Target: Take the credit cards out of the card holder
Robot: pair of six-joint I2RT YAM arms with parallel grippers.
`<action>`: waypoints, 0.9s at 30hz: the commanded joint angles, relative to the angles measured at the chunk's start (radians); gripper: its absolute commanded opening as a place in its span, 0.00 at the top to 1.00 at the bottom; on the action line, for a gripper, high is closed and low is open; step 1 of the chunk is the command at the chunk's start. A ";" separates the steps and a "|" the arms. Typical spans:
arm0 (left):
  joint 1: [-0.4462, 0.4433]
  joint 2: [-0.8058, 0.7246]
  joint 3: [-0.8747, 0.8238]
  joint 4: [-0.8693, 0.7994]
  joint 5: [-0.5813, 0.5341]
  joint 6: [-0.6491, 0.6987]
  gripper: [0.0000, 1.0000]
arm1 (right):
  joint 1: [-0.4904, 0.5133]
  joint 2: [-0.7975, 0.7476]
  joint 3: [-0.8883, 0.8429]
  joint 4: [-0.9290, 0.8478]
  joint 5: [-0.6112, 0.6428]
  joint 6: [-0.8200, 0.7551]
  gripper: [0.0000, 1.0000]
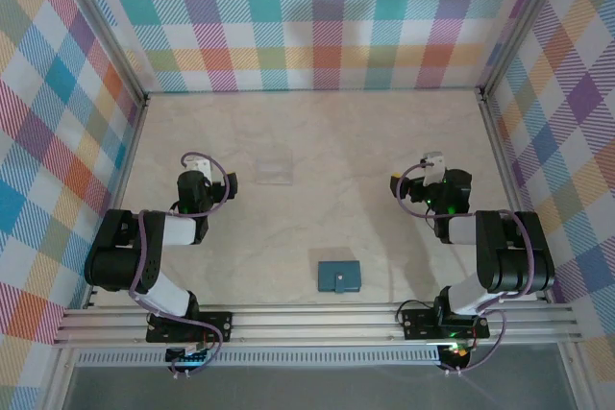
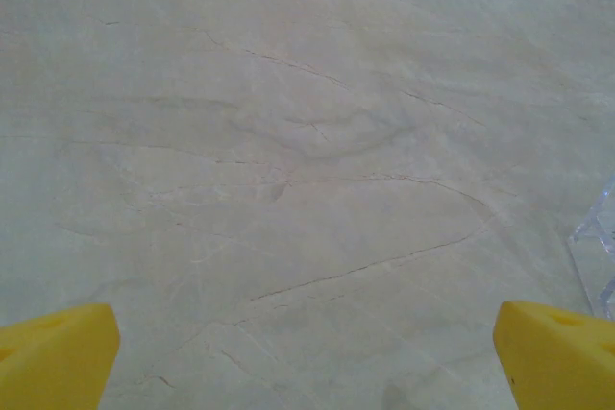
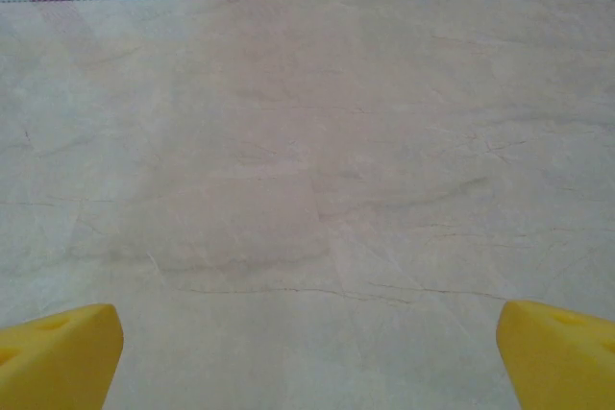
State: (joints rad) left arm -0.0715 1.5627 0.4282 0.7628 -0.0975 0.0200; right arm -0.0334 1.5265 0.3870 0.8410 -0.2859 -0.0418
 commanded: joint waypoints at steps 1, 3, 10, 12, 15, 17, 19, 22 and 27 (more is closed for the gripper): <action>-0.001 0.001 -0.003 0.033 0.002 0.013 0.00 | -0.003 0.004 -0.011 0.051 -0.033 -0.015 0.00; -0.001 0.000 -0.003 0.033 0.002 0.013 0.00 | -0.003 0.003 -0.011 0.053 -0.033 -0.016 0.00; -0.001 0.001 -0.003 0.033 0.002 0.012 0.00 | -0.002 0.004 -0.009 0.049 -0.016 -0.007 0.00; -0.001 0.000 -0.003 0.033 0.002 0.013 0.00 | -0.002 0.003 -0.008 0.048 -0.015 -0.007 0.00; -0.001 0.001 -0.003 0.033 0.002 0.014 0.00 | -0.003 0.004 -0.008 0.049 -0.015 -0.007 0.00; -0.001 0.000 -0.004 0.033 0.001 0.012 0.00 | -0.003 0.004 -0.008 0.047 -0.016 -0.007 0.00; -0.002 0.000 -0.003 0.033 0.002 0.013 0.00 | -0.003 0.004 -0.008 0.049 -0.016 -0.007 0.00; -0.002 0.000 -0.003 0.034 0.002 0.014 0.00 | -0.003 0.004 -0.008 0.048 -0.015 -0.007 0.00; -0.002 0.001 -0.003 0.033 0.002 0.011 0.00 | -0.003 0.004 -0.008 0.049 -0.015 -0.007 0.00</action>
State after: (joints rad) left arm -0.0715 1.5627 0.4282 0.7628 -0.0975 0.0200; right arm -0.0334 1.5265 0.3870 0.8528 -0.2893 -0.0414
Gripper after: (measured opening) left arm 0.998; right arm 0.996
